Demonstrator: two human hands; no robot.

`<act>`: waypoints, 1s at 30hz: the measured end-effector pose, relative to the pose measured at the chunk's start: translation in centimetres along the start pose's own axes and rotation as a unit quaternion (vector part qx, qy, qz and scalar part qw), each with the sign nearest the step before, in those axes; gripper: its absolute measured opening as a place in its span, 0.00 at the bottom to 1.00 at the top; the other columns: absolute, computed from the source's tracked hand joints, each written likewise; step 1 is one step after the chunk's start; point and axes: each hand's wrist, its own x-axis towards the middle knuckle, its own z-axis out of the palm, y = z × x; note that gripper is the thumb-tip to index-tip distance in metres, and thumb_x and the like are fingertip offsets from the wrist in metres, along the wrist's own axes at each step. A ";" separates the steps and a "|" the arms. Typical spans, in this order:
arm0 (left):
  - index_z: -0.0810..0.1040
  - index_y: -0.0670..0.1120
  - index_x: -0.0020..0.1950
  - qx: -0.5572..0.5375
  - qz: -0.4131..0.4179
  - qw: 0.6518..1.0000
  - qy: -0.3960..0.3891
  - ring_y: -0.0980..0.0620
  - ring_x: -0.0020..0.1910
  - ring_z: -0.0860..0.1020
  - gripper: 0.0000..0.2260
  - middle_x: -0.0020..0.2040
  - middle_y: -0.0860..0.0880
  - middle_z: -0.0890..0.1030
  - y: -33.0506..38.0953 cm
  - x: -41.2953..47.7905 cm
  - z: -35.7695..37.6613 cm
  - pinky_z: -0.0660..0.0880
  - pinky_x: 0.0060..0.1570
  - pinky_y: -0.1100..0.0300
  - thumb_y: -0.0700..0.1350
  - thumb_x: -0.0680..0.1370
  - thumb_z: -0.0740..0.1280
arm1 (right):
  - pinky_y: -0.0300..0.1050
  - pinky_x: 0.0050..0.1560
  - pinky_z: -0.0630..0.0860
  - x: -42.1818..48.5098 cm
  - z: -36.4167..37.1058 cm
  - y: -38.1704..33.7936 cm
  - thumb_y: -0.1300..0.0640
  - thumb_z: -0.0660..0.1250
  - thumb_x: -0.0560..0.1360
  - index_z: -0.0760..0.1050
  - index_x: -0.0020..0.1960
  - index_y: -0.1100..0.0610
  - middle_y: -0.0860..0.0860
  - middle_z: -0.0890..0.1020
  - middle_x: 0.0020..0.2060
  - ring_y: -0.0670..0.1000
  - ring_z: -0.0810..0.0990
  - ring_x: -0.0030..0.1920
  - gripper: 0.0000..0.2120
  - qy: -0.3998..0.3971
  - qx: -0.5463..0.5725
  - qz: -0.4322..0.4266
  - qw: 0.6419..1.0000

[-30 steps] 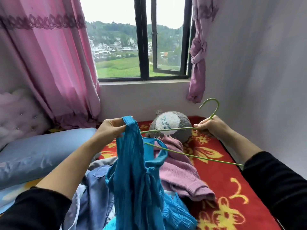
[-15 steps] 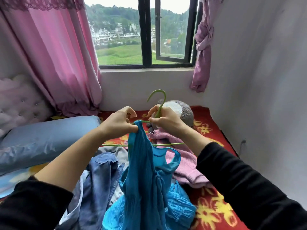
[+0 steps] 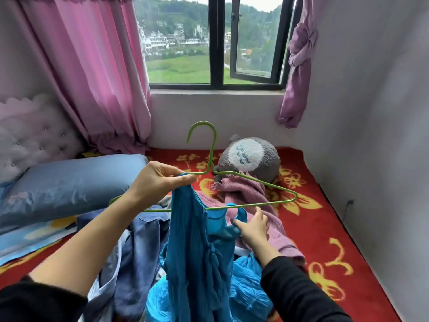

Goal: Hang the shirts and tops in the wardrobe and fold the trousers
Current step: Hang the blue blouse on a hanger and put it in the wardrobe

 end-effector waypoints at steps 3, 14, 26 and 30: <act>0.87 0.47 0.39 -0.016 0.006 1.000 -0.005 0.58 0.35 0.77 0.18 0.37 0.46 0.85 -0.2 -0.6 -1.2 0.74 0.38 0.68 0.60 0.60 0.77 | 0.54 0.69 0.62 2.1 0.6 -0.3 0.46 0.71 0.72 0.60 0.75 0.53 0.59 0.65 0.71 0.60 0.63 0.72 0.36 -0.046 0.077 0.052 0.995; 0.86 0.54 0.43 0.030 -0.051 0.998 -0.002 0.49 0.42 0.75 0.24 0.47 0.40 0.84 -4.1 -2.4 -5.3 0.76 0.51 0.39 0.71 0.59 0.73 | 0.37 0.22 0.72 3.7 -4.0 -1.2 0.69 0.59 0.76 0.77 0.40 0.60 0.50 0.76 0.23 0.48 0.74 0.21 0.11 -0.104 0.423 0.115 0.893; 0.82 0.67 0.36 0.127 -0.050 0.984 0.119 0.59 0.39 0.80 0.13 0.38 0.66 0.82 -6.2 -2.6 -3.7 0.75 0.43 0.56 0.73 0.62 0.68 | 0.39 0.26 0.61 1.7 -6.2 -4.1 0.60 0.71 0.73 0.73 0.32 0.57 0.50 0.71 0.24 0.49 0.66 0.27 0.13 -0.046 0.209 -0.028 0.976; 0.81 0.64 0.36 0.129 -0.049 0.976 0.166 0.61 0.31 0.74 0.06 0.29 0.64 0.79 -6.0 -2.5 -2.6 0.68 0.38 0.59 0.63 0.69 0.70 | 0.40 0.32 0.67 -0.3 -5.6 -7.3 0.51 0.73 0.70 0.73 0.31 0.56 0.52 0.77 0.29 0.48 0.71 0.32 0.15 -0.014 0.212 -0.090 0.973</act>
